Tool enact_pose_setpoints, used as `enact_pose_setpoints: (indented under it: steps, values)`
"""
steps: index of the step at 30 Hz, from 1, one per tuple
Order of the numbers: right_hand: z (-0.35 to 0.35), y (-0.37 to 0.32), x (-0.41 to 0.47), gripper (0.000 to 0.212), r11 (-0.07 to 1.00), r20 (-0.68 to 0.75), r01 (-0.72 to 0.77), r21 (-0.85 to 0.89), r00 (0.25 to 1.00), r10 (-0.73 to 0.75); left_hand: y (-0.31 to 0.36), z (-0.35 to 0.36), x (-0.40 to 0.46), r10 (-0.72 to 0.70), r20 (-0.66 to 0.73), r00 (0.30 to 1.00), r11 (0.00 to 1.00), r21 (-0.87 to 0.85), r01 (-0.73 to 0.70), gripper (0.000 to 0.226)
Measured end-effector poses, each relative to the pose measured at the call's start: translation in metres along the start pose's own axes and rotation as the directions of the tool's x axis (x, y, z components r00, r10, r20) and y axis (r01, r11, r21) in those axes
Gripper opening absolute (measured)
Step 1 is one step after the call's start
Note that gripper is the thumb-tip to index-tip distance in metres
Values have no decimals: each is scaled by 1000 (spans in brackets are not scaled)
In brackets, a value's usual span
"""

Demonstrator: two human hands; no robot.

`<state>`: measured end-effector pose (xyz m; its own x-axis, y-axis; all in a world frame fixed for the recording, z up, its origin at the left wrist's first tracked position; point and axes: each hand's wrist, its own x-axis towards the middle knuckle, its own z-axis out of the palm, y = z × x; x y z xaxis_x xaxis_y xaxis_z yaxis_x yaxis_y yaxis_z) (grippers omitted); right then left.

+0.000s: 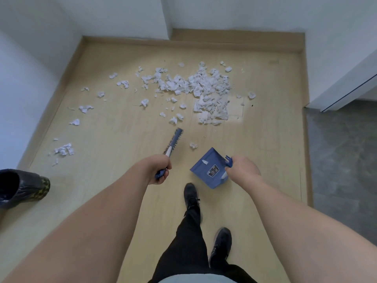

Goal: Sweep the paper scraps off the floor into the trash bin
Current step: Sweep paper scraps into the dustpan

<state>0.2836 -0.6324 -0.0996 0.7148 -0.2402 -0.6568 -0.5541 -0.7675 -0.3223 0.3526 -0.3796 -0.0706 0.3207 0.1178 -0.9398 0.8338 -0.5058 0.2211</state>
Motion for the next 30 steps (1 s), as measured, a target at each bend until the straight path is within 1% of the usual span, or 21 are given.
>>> enact_pose_setpoints:
  steps: [5, 9, 12, 14, 16, 18, 21, 23, 25, 28, 30]
  values:
    - [-1, -31, 50, 13, 999, -24, -48, 14, 999, 48, 55, -28, 52, -53, -15, 998, 995, 87, 54, 5]
    - [6, -48, 82, 13, 997, -44, -70, 35, 996, 72, 81, -29, 78, -92, 52, 994, 971, 228, 78, 9]
    - [10, -57, 97, 17, 996, -48, -86, 34, 995, 88, 95, -31, 75, -117, 113, 987, 931, 359, 69, 7]
    - [7, -64, 105, 16, 995, -45, -91, 49, 995, 93, 110, -42, 67, -138, 151, 979, 915, 397, 68, 5]
    - [-3, -70, 107, 12, 992, -42, -101, 78, 994, 105, 125, -55, 58, -162, 182, 970, 910, 409, 75, 4]
    - [-14, -74, 107, 16, 990, -40, -110, 86, 993, 114, 138, -66, 49, -165, 190, 968, 902, 425, 71, 8]
    - [-30, -76, 106, 12, 988, -34, -136, 78, 990, 139, 154, -75, 34, -133, 174, 976, 898, 437, 44, 6]
    - [-40, -73, 106, 17, 984, -33, -148, 95, 988, 152, 164, -76, 28, -96, 158, 983, 907, 421, 21, 5]
    - [-52, -67, 108, 23, 981, -42, -155, 114, 986, 160, 175, -72, 29, -54, 131, 990, 922, 388, -1, 3]
    - [-72, -52, 119, 12, 979, -46, -166, 115, 984, 172, 192, -58, 42, -16, 92, 996, 956, 293, -12, 6]
    - [-84, -37, 130, 10, 977, -58, -176, 119, 981, 184, 205, -43, 53, -10, 71, 997, 975, 221, -6, 7]
